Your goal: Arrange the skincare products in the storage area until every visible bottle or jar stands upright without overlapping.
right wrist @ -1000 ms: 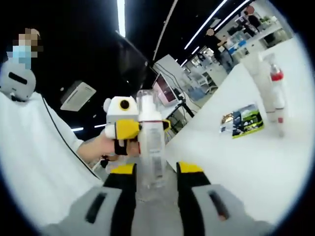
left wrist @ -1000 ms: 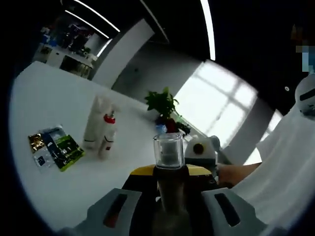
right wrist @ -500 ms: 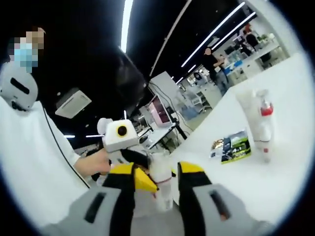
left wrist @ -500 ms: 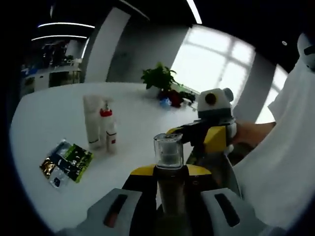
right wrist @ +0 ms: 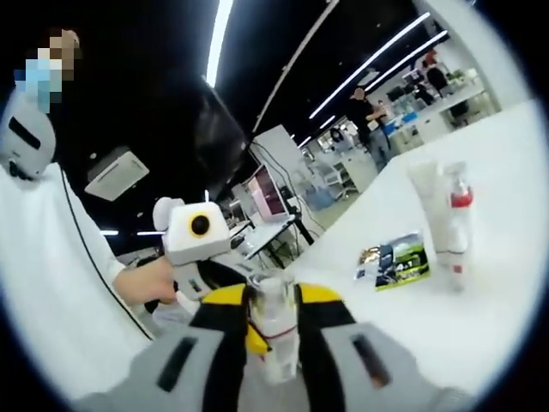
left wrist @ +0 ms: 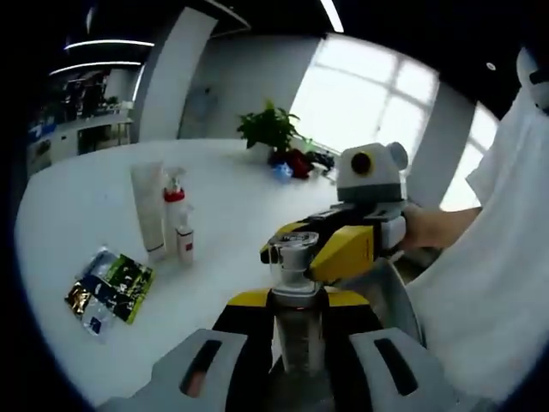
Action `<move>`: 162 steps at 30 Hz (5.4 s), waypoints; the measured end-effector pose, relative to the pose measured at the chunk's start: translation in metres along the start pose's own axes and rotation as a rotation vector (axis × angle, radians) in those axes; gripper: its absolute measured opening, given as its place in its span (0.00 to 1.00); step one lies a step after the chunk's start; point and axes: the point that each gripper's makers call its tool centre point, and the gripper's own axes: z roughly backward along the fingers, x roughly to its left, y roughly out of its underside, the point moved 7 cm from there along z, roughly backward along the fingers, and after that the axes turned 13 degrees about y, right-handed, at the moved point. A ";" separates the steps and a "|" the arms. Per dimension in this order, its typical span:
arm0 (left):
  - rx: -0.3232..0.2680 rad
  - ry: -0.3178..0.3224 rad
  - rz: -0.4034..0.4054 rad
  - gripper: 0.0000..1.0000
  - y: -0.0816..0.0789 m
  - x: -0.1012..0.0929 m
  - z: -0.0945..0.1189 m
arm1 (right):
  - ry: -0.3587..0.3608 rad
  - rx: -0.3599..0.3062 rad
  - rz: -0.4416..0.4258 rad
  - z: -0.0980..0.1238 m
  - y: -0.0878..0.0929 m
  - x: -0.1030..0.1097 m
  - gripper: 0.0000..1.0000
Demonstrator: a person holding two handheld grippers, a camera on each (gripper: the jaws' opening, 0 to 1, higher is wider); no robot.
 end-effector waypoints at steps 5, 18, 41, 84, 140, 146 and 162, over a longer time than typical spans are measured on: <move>0.015 0.014 -0.022 0.18 -0.001 0.002 -0.001 | 0.006 -0.014 0.054 0.000 -0.001 -0.001 0.20; 0.153 0.014 -0.111 0.19 0.005 0.019 -0.007 | 0.059 0.036 0.215 -0.007 -0.001 -0.005 0.20; 0.346 0.026 -0.231 0.17 0.027 0.056 -0.024 | 0.118 0.137 0.381 -0.023 0.008 -0.020 0.20; 0.479 0.027 -0.280 0.17 0.048 0.125 -0.060 | 0.257 0.250 0.501 -0.050 0.032 -0.078 0.22; 0.401 0.009 -0.287 0.17 -0.014 0.223 -0.091 | 0.455 0.281 0.362 0.010 0.046 -0.115 0.46; 0.400 0.006 -0.286 0.18 -0.014 0.223 -0.092 | 0.454 0.283 0.360 0.011 0.046 -0.115 0.46; 0.416 -0.020 -0.223 0.29 -0.002 0.218 -0.077 | 0.457 0.298 0.370 0.012 0.046 -0.110 0.51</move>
